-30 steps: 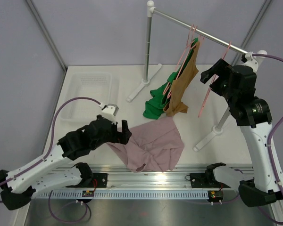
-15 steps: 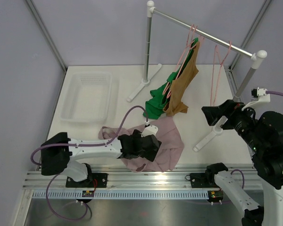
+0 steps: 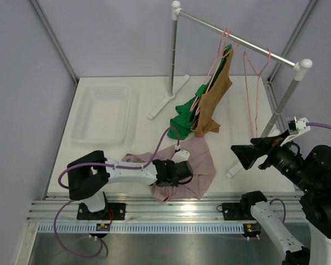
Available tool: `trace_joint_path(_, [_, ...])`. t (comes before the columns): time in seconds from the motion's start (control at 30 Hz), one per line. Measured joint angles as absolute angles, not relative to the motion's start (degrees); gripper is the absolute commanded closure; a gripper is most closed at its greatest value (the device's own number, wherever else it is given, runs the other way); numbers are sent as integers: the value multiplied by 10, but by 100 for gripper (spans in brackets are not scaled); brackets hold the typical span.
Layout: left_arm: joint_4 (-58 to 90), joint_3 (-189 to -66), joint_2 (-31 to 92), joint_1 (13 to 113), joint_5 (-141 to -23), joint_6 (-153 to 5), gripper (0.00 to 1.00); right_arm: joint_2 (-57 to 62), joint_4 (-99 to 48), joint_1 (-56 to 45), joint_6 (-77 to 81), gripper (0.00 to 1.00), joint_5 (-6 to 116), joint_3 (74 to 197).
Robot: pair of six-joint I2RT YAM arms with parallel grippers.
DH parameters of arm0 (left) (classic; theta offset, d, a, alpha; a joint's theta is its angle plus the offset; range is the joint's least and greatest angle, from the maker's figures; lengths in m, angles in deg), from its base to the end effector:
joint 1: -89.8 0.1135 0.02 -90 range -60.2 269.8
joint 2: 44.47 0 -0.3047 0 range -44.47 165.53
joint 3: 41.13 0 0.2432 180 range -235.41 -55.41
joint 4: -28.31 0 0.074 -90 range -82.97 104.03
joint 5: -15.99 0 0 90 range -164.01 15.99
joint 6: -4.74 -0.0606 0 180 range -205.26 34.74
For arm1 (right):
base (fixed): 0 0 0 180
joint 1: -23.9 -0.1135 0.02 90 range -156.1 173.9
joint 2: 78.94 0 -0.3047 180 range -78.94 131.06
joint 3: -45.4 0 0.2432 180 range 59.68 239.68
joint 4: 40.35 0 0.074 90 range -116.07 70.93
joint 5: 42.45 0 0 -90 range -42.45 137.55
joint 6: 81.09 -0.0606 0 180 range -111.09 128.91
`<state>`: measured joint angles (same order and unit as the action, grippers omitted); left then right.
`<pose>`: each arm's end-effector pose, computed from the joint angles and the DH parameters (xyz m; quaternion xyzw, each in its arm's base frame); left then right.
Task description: Remove the tank top from the hanger
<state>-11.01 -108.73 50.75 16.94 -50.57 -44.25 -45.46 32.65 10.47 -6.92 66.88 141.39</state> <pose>0.1156 -0.2929 0.1849 0.2242 0.9337 -0.0554 0.2736 0.0023 0.0212 0.4734 -0.0915 0.7600 0.2841 0.5774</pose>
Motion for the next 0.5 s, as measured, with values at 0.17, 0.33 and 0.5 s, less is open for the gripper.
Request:
trace_joint_path(0.17, [-133, -1087, 486, 169, -489, -430, 100, -457, 326, 105, -63, 1, 681, 1419])
trace_joint_path(0.33, [-215, -1099, 377, 171, -437, -420, 100, -457, 326, 105, -62, 1, 682, 1419])
trace_joint_path(0.5, [-298, -1168, 273, 190, -382, -422, 100, -457, 325, 105, -62, 0, 683, 1423])
